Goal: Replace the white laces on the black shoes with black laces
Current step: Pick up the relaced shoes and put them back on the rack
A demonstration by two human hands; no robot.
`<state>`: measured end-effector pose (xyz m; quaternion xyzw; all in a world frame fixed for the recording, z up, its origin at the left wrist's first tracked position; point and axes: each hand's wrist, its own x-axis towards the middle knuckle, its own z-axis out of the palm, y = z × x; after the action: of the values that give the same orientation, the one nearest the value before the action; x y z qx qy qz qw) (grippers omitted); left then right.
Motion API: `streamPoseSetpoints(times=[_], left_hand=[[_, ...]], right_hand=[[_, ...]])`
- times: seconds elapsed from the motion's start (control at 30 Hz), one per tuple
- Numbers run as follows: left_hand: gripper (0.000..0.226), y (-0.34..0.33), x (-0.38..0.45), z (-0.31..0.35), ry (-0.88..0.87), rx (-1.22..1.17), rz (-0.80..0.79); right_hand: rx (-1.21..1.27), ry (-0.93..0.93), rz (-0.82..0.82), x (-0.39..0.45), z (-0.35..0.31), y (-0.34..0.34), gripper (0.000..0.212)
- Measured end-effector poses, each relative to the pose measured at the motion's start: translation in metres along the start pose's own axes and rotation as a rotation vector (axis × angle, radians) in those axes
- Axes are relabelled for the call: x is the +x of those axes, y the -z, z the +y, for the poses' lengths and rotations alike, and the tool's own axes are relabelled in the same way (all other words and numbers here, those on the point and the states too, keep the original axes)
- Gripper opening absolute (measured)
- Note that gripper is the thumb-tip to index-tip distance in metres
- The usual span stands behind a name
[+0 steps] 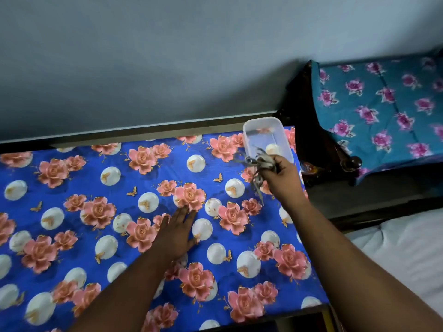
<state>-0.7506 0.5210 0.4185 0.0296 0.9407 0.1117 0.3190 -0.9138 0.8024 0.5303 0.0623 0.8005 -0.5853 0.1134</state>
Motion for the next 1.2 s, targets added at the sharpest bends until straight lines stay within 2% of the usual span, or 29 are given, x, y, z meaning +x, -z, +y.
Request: streamPoseSetpoints(times=[0.17,0.27,0.33,0.43,0.47,0.57,0.67,0.73,0.8,0.83,0.93,1.0,1.07,1.2], left_hand=[[0.094,0.012,0.018,0.019,0.019,0.017,-0.044],[0.095,0.011,0.021,0.027,0.048,0.019,-0.074],[0.095,0.010,0.021,0.030,0.063,0.027,-0.067],[0.095,0.010,0.018,0.033,0.077,0.043,-0.072],[0.095,0.010,0.018,0.034,0.079,0.051,-0.074],[0.094,0.011,0.017,0.034,0.078,0.063,-0.079],[0.097,0.009,0.018,0.035,0.077,0.085,-0.074],[0.101,0.007,0.018,0.035,0.081,0.083,-0.078],[0.104,0.005,0.018,0.036,0.094,0.082,-0.093],[0.105,0.004,0.019,0.036,0.100,0.085,-0.098],[0.105,0.002,0.019,0.037,0.101,0.094,-0.091],[0.105,0.003,0.019,0.038,0.102,0.094,-0.084],[0.106,0.003,0.019,0.038,0.104,0.089,-0.080],[0.106,0.001,0.020,0.037,0.098,0.080,-0.085]], right_hand=[[-0.110,-0.015,0.158,0.053,0.010,0.018,0.008],[-0.207,-0.061,0.203,0.074,0.016,0.020,0.006],[-0.298,-0.086,0.170,0.086,0.018,0.017,0.019],[-0.519,-0.138,-0.022,0.099,0.027,0.007,0.059],[-0.607,-0.134,-0.077,0.100,0.032,0.005,0.065],[-0.815,-0.003,-0.075,0.092,0.044,-0.003,0.056],[-0.947,0.173,0.088,0.063,0.049,-0.009,0.039],[-0.947,0.295,0.188,0.038,0.059,-0.011,0.031],[-0.837,0.360,0.216,0.016,0.077,-0.011,0.022],[-0.739,0.322,0.191,0.006,0.085,-0.012,0.020],[-0.448,-0.043,0.078,-0.016,0.102,-0.019,0.026],[-0.407,-0.155,0.072,-0.020,0.104,-0.022,0.028],[-0.456,-0.106,0.099,-0.017,0.101,-0.023,0.028],[-0.663,0.186,0.156,0.007,0.087,-0.022,0.020]])
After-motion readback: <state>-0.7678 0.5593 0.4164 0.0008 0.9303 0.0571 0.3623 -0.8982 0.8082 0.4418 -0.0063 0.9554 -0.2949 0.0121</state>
